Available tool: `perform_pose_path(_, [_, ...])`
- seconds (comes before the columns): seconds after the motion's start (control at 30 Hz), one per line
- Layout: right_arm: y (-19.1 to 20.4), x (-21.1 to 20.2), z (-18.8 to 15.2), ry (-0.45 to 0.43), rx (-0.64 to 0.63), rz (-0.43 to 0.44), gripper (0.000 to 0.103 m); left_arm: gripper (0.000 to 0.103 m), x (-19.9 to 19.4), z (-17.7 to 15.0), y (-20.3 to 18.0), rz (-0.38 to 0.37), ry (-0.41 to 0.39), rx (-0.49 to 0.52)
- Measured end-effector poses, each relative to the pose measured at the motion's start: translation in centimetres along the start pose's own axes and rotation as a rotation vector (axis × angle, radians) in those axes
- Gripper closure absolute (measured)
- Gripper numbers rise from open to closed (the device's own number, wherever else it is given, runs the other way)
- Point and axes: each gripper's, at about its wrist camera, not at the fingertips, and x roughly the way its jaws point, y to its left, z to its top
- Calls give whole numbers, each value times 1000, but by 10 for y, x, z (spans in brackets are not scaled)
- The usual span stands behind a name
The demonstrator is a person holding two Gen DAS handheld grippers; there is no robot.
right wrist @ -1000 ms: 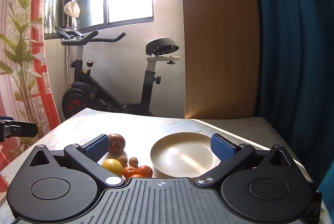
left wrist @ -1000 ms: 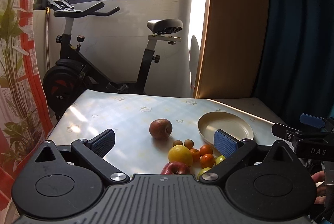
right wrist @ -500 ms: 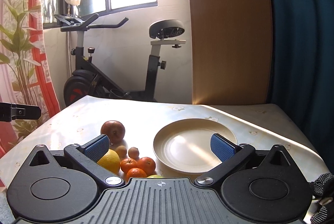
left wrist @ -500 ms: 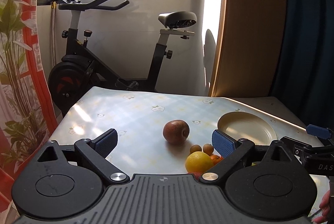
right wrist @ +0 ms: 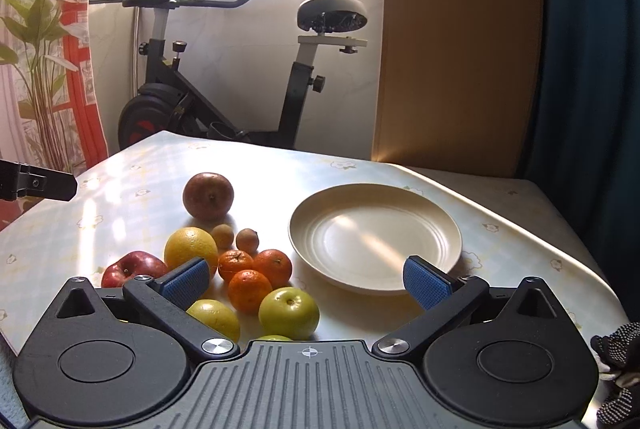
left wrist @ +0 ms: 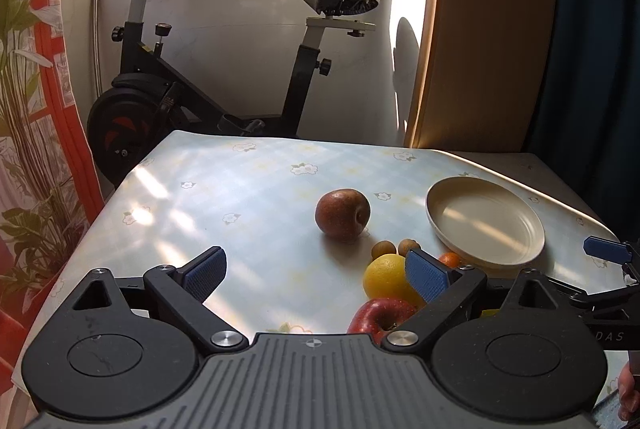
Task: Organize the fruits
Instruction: 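Move the right gripper down toward the large green apple, then grasp the large green apple with the right gripper and lift it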
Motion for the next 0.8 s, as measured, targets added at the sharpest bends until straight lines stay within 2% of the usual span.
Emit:
perform_pose_path(0.3, [1, 2, -19, 47, 16, 49, 3, 9, 9, -6, 3, 11, 25, 7])
perform_pose_path(0.5, [-10, 4, -31, 62, 74, 60, 15, 9, 11, -6, 0, 16, 22, 6])
perform_pose_path(0.63, [-9, 6, -40, 75, 66, 63, 30, 9, 13, -9, -3, 15, 29, 10])
perform_pose_path(0.8, [-4, 10, -48, 93, 45, 79, 40, 9, 14, -15, -6, 15, 25, 5])
